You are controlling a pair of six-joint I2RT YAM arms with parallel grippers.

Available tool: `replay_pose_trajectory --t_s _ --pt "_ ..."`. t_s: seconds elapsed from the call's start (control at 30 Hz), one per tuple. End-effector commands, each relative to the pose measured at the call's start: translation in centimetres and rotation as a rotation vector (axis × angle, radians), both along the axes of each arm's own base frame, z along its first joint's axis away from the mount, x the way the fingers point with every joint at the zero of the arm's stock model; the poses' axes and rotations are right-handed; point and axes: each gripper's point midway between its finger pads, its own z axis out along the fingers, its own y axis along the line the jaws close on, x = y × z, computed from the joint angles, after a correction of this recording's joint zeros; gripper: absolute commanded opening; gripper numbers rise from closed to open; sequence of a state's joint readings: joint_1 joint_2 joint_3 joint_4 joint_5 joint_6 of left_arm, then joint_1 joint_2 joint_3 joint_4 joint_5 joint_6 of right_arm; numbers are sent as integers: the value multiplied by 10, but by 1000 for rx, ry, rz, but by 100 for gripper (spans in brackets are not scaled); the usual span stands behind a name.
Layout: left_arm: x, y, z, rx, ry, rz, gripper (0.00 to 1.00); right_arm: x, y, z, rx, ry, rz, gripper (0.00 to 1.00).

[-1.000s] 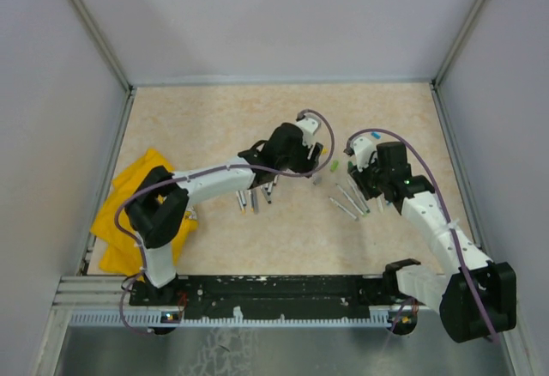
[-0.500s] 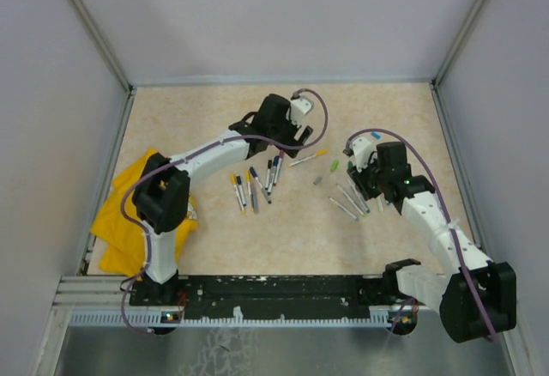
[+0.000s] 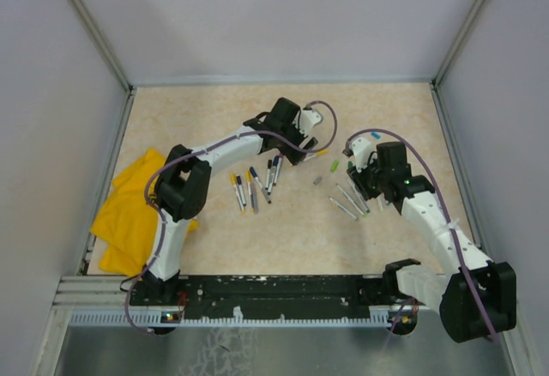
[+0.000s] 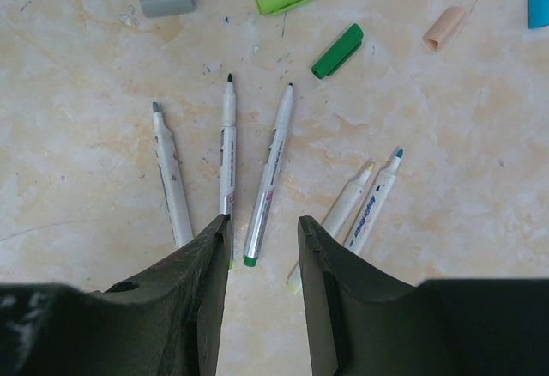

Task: Open the pen caps
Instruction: Pick up the pen from the center of the board.

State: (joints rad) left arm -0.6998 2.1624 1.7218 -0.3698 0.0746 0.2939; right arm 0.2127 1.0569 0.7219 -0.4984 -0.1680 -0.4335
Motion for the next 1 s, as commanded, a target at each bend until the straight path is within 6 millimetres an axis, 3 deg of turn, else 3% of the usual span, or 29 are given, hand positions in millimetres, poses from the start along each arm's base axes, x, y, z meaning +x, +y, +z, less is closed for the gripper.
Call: replay_pose_trajectory --t_s 0.0,0.97 --pt "3 -7 4 -9 -3 -58 88 11 1 19 14 -65 5 37" --pt "7 -10 -15 12 38 -99 84 10 2 18 16 -60 16 37"
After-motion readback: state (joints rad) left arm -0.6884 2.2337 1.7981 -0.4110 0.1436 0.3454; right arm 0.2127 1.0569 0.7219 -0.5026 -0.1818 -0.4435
